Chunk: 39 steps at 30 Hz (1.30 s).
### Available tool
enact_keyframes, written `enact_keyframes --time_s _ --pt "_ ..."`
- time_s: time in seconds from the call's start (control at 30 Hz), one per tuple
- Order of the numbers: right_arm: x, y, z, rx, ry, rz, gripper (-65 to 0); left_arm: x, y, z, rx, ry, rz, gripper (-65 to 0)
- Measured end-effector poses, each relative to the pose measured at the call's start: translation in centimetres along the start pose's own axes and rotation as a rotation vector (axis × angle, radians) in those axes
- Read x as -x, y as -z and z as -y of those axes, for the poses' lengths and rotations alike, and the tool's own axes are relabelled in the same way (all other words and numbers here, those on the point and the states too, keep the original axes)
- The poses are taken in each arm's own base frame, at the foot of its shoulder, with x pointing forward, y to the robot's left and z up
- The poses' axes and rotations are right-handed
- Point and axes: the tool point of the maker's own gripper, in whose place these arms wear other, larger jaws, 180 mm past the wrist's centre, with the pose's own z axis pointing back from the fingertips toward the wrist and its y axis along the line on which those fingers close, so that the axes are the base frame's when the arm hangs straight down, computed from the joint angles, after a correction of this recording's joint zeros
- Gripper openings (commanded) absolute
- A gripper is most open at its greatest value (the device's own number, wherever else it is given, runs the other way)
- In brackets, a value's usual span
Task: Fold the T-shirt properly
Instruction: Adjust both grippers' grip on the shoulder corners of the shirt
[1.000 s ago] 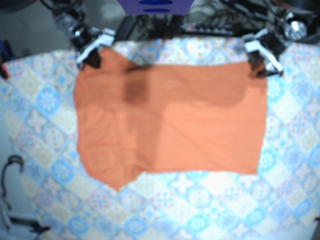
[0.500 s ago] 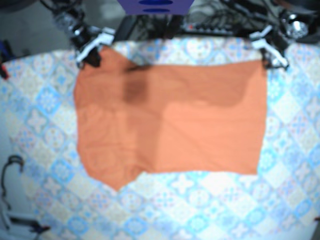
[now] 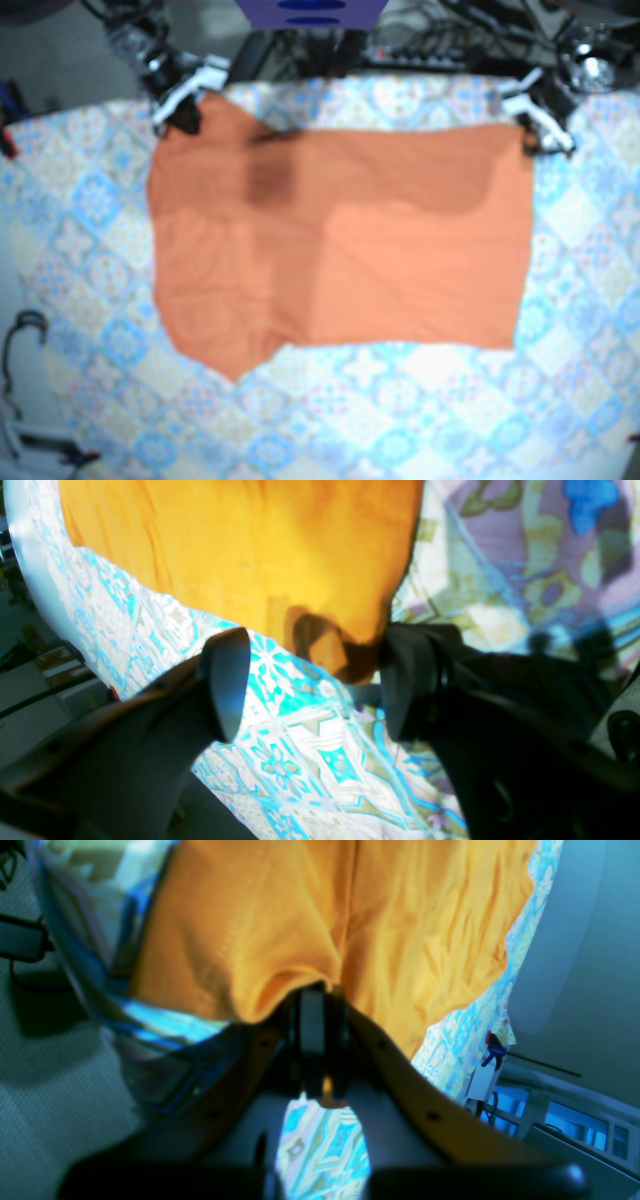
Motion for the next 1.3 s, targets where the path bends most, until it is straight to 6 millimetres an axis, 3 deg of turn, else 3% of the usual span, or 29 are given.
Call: enact_keyframes --time_s 0.9,1.13,1.3 --pt "0.0 0.0 0.0 -0.001 0.000 0.000 -65.0 -0.4 0.6 -1.2 -0.029 -0.013 -0.019 -25.0" --pt "-0.1 0.0 0.0 0.001 0.002 0.001 -65.0 -2.9 0.9 -2.3 -0.059 -0.020 0.046 -25.0" --pt "-0.1 0.0 0.0 0.001 0.003 0.000 -65.0 -2.6 0.8 -2.4 -0.063 -0.020 0.037 -25.1"
